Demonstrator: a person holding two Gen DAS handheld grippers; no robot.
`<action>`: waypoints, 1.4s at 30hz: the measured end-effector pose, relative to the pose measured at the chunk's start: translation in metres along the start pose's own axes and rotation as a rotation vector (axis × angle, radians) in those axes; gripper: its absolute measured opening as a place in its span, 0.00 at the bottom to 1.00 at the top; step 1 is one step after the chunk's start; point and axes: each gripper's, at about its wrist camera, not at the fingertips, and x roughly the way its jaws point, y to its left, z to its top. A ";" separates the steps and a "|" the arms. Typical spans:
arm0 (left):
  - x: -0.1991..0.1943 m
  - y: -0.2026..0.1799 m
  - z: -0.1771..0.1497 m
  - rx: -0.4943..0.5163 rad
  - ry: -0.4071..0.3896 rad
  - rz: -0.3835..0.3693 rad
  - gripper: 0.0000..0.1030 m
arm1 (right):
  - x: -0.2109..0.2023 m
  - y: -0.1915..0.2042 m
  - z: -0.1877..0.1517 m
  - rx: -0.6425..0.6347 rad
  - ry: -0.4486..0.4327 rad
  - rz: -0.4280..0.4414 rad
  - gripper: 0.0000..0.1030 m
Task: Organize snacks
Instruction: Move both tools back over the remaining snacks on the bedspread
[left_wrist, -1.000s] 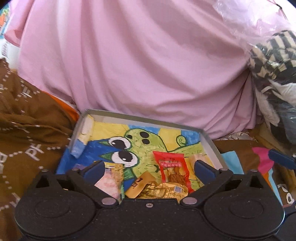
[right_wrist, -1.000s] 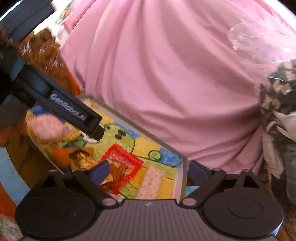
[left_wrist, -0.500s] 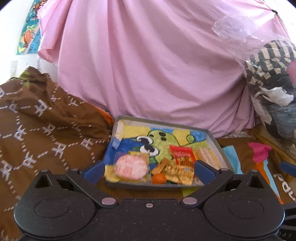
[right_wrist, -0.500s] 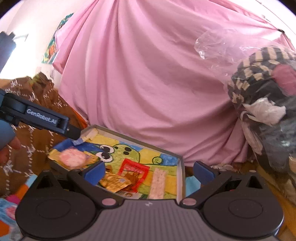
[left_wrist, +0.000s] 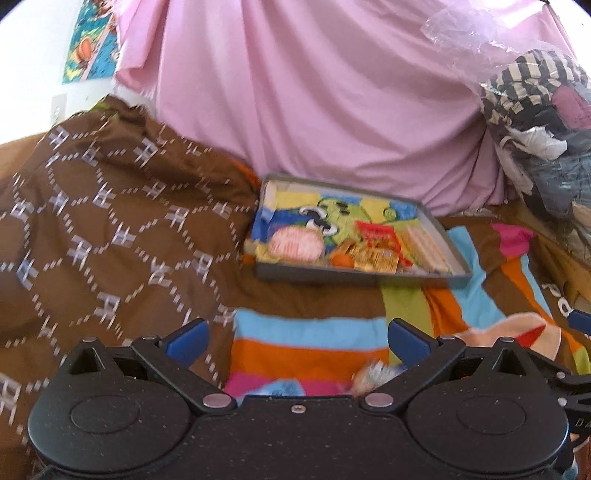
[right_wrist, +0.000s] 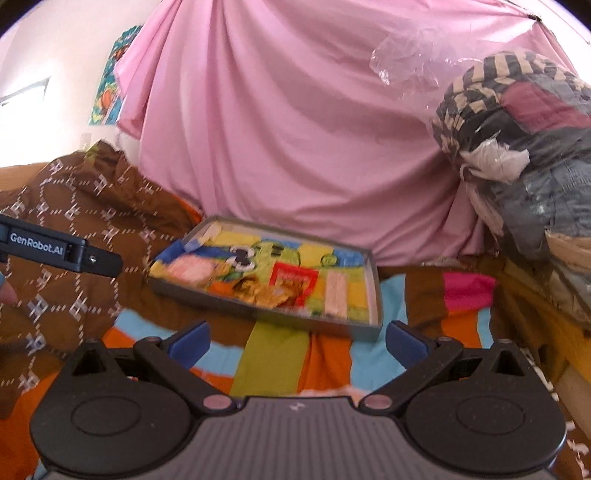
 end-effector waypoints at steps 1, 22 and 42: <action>-0.004 0.002 -0.005 0.004 0.007 0.006 0.99 | -0.004 0.001 -0.003 0.001 0.009 0.002 1.00; -0.027 0.018 -0.064 0.084 0.127 0.010 0.99 | -0.030 0.027 -0.056 0.065 0.272 0.087 1.00; -0.006 0.024 -0.060 0.153 0.149 0.005 0.99 | -0.008 0.040 -0.068 0.073 0.396 0.143 1.00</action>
